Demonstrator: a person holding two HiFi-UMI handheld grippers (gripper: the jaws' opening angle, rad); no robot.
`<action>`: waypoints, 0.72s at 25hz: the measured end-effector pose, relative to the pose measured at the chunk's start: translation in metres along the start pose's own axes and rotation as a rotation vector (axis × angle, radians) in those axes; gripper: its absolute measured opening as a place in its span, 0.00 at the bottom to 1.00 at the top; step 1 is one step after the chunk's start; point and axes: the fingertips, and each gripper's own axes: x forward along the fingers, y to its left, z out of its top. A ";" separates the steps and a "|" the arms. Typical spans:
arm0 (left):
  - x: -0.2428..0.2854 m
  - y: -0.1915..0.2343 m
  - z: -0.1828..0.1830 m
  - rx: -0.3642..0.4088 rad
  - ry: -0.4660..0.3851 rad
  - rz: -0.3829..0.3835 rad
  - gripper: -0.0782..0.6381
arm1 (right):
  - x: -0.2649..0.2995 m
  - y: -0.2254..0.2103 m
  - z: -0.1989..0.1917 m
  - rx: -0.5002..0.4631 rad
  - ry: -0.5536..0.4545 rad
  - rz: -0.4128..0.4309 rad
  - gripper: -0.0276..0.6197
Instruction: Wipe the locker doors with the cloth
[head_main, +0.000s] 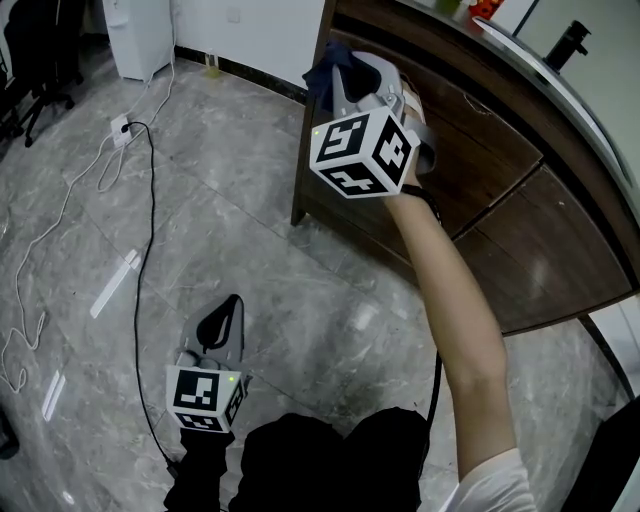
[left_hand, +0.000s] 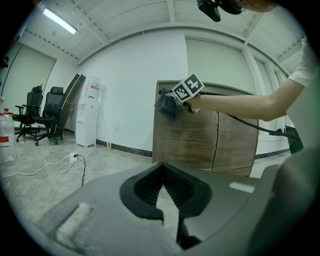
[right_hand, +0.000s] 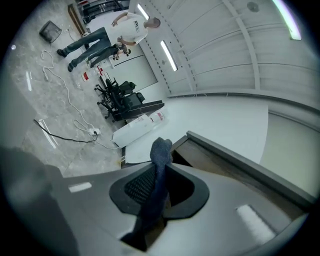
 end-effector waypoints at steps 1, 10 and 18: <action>0.000 0.001 0.000 0.001 -0.001 0.001 0.11 | 0.004 -0.004 0.002 0.001 0.002 -0.004 0.13; 0.001 0.005 -0.005 0.003 0.010 0.013 0.11 | 0.033 -0.011 -0.006 0.000 0.064 0.001 0.13; 0.003 0.006 -0.008 -0.015 0.023 0.007 0.11 | 0.036 0.018 -0.026 -0.035 0.112 0.023 0.13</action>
